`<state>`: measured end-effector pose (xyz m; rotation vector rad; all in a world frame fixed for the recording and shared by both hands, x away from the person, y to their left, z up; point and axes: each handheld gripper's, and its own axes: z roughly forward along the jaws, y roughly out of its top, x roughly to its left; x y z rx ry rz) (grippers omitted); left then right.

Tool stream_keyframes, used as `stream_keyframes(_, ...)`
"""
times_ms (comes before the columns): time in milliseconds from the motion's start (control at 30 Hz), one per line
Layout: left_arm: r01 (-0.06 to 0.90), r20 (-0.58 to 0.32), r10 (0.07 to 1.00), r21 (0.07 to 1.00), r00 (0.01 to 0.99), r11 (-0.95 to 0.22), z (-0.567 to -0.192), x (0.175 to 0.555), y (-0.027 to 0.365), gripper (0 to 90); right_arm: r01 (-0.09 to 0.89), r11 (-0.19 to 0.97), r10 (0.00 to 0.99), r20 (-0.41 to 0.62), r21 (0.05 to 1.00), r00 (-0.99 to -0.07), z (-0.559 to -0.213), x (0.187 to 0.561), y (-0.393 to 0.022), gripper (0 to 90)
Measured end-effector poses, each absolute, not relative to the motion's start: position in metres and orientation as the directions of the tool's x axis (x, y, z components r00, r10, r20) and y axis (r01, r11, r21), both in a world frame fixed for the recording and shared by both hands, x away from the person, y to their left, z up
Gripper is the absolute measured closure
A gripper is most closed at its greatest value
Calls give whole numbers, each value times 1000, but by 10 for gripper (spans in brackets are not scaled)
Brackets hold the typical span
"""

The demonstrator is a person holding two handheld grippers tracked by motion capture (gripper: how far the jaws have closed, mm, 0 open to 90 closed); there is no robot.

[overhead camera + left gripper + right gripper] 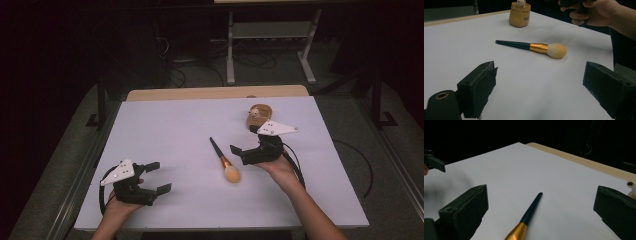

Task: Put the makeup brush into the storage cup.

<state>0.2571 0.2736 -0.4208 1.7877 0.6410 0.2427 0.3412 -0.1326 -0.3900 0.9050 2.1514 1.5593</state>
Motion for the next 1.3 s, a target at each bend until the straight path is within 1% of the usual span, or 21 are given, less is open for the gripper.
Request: stream_keyframes(1300,299,-156,535,935,830,-191,-421,257,272,109,311,209,644,110,927,-758,-392,362,-104,0)
